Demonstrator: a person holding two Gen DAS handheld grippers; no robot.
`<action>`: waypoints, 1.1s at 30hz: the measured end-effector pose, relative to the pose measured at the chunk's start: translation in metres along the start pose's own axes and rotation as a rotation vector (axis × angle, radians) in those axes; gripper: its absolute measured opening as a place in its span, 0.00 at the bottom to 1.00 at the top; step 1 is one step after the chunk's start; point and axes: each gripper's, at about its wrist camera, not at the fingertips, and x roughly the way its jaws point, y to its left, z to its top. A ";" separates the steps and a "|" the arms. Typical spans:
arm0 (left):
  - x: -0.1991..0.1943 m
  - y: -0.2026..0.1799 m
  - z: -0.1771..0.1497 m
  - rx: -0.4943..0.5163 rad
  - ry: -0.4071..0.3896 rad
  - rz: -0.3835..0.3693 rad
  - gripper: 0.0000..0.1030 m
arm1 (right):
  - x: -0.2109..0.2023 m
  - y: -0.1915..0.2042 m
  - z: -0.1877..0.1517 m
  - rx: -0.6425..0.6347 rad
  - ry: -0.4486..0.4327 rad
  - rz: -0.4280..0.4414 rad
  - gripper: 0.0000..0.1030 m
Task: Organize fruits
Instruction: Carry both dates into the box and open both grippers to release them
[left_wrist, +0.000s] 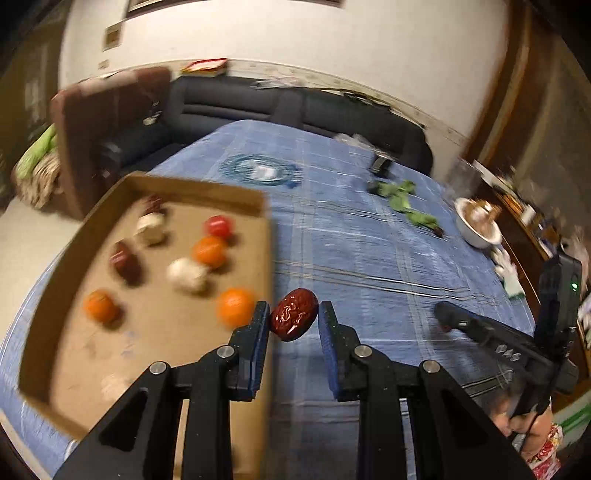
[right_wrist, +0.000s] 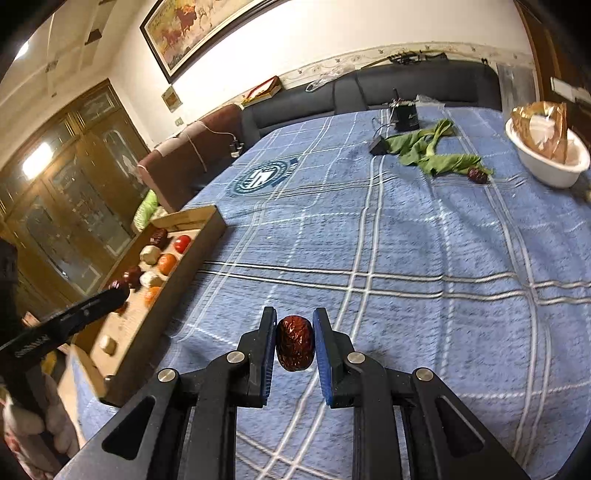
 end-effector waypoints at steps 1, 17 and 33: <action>-0.003 0.011 -0.001 -0.021 0.000 0.011 0.25 | 0.000 0.001 0.000 0.010 0.004 0.015 0.21; -0.002 0.112 -0.008 -0.231 0.063 0.045 0.25 | 0.048 0.149 -0.006 -0.101 0.156 0.269 0.22; 0.017 0.130 -0.001 -0.253 0.093 0.020 0.28 | 0.106 0.210 -0.033 -0.346 0.185 0.099 0.23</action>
